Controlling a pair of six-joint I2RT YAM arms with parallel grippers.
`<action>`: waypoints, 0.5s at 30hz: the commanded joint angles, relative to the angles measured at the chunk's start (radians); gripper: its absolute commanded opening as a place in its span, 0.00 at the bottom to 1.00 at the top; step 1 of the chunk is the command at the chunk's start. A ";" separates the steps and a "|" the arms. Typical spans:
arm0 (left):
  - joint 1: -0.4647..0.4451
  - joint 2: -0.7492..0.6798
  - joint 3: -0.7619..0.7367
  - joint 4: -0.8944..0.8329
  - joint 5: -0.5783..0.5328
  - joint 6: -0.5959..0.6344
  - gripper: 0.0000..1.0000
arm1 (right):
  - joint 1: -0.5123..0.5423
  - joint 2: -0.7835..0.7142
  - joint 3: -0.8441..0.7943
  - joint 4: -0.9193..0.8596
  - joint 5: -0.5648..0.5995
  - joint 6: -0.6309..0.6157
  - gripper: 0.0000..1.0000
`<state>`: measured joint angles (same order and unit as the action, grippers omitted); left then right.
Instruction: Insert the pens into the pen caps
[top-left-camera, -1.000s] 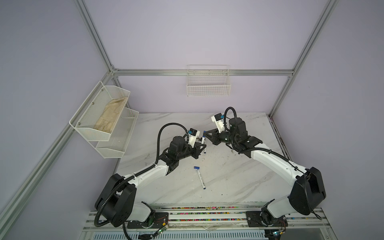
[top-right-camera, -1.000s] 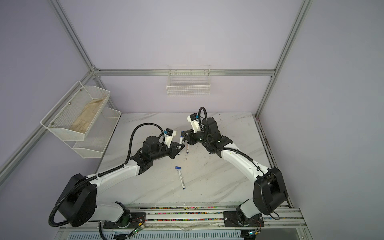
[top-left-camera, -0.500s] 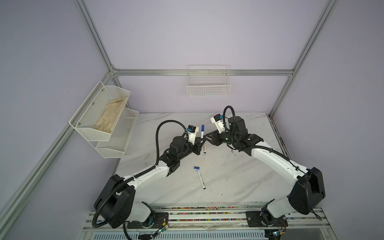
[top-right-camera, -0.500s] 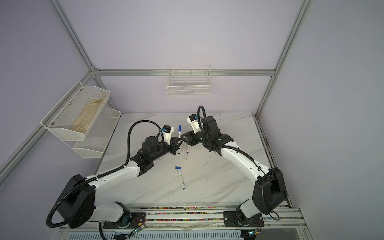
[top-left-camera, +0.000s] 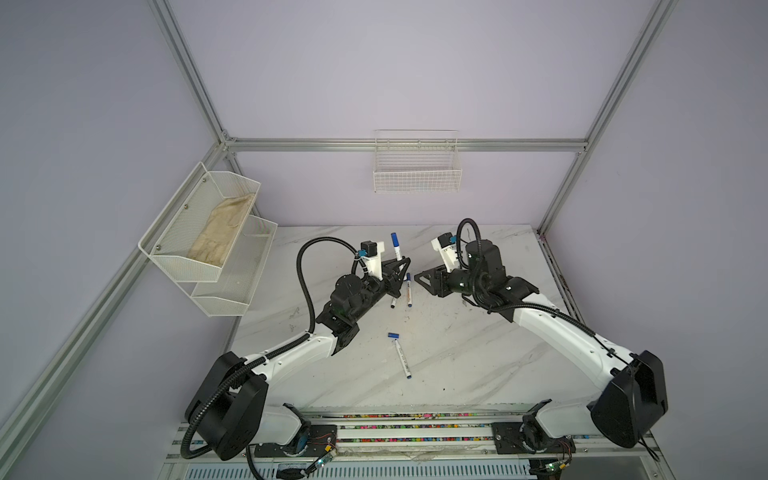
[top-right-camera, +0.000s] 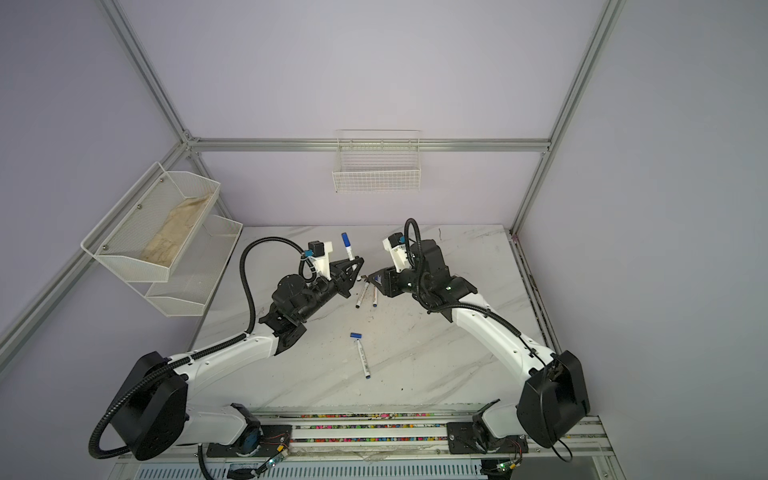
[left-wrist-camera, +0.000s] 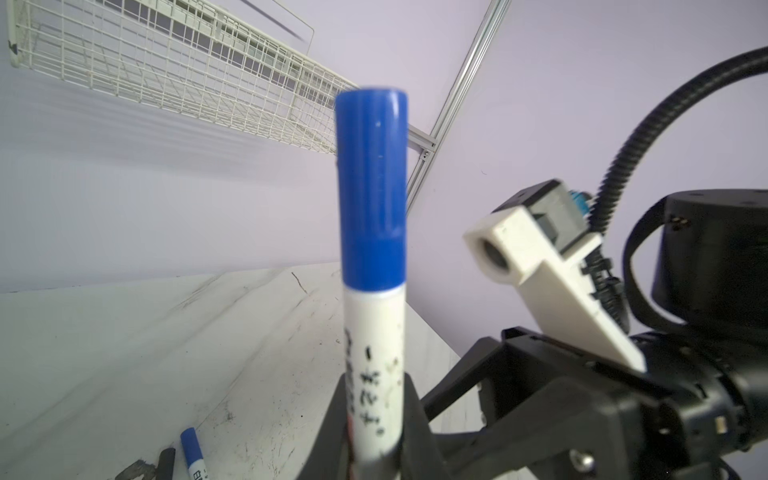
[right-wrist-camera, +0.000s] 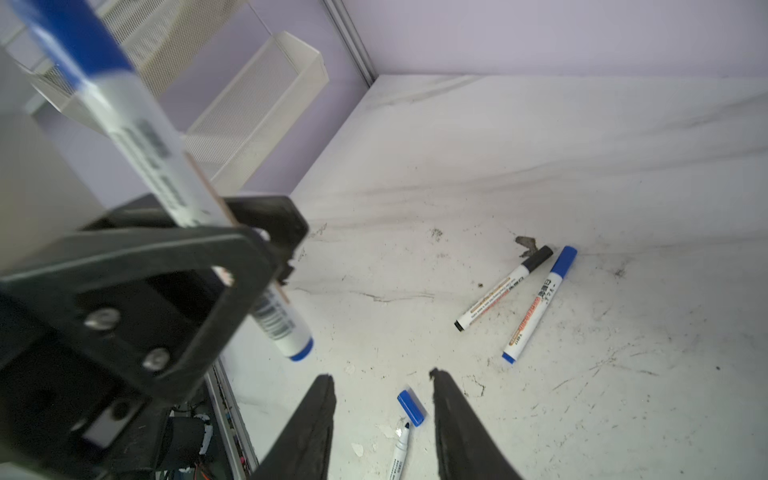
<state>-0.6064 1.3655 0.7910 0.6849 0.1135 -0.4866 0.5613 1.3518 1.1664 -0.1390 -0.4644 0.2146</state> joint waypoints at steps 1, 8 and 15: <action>-0.011 -0.019 -0.048 0.048 -0.026 -0.019 0.00 | 0.003 -0.066 -0.007 0.109 0.059 0.012 0.42; -0.037 -0.001 -0.042 0.048 -0.030 -0.021 0.00 | 0.010 0.003 0.037 0.194 -0.067 0.046 0.42; -0.050 0.007 -0.035 0.049 -0.033 -0.023 0.00 | 0.022 0.074 0.092 0.243 -0.106 0.054 0.42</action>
<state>-0.6510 1.3724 0.7853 0.6868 0.0956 -0.4984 0.5755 1.4216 1.2243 0.0460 -0.5346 0.2573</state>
